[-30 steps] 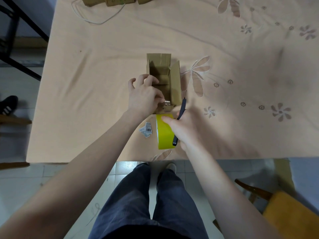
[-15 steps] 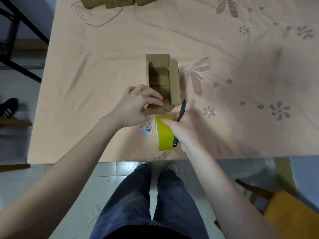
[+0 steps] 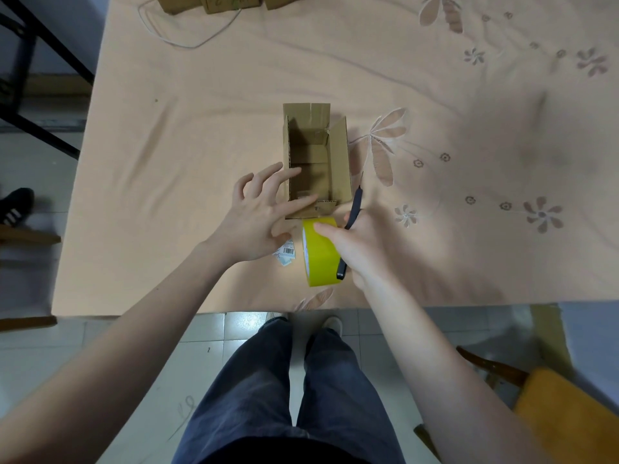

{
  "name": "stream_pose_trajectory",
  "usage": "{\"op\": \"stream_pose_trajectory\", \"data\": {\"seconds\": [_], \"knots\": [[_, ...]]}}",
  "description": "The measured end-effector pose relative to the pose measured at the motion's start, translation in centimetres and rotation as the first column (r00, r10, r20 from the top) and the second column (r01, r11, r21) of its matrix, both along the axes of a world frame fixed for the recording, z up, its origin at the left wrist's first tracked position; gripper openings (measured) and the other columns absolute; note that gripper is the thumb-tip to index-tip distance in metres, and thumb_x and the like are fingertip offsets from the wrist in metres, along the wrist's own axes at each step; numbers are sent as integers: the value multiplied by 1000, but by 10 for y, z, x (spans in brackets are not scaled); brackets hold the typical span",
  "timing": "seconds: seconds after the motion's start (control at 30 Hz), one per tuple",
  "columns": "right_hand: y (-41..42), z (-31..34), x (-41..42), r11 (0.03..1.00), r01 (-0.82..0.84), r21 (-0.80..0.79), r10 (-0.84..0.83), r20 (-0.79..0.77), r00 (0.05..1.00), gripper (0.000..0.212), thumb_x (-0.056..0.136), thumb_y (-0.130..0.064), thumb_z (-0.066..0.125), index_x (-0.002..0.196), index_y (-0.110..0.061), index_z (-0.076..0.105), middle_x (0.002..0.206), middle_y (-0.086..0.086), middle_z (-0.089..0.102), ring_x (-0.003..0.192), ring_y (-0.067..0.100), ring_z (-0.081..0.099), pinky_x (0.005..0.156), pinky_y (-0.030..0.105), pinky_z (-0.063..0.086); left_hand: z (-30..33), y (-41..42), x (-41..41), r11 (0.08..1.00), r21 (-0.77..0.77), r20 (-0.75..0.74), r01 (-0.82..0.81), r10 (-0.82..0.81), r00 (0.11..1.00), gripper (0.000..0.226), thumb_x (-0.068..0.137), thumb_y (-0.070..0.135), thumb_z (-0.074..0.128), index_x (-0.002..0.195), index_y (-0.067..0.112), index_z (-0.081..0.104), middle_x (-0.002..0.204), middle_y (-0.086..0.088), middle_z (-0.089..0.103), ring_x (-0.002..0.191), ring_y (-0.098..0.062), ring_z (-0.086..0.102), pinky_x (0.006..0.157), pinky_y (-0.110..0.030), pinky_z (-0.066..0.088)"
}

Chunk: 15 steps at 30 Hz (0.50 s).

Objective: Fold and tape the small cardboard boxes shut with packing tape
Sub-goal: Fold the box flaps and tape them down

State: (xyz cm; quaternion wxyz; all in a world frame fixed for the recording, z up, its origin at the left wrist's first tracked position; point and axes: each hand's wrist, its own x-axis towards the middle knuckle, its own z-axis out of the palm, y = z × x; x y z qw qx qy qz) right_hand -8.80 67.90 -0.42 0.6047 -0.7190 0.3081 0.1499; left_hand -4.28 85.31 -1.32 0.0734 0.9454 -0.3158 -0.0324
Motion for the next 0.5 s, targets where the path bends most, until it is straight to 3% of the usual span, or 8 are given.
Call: {"op": "stream_pose_trajectory", "data": {"seconds": [0.17,0.3,0.5], "knots": [[0,1,0,1000,3,12,-3,-9,1000,41,78,-23,75,107,-2,53,98,10,60,90,25,61,78,35,51,-6,-5,0,999,-30,50,-21,23,998,62,78,40,71,135,38,48,148,-8,36,136,-32,28,101,-54,27],[-2,2,2,1000,11,18,-11,9,1000,36,79,-21,75,98,-9,47,83,-4,51,78,11,55,66,28,44,-9,-8,-1,997,-66,70,-42,47,996,53,83,30,68,133,37,51,142,-9,44,128,-33,40,97,-54,31],[-2,1,3,1000,9,11,-9,22,1000,34,78,-19,75,95,-6,49,79,1,50,79,21,56,68,28,44,-8,-11,3,995,-90,82,-47,55,995,47,87,23,64,132,34,54,138,-6,48,121,-33,45,96,-55,32]]}}
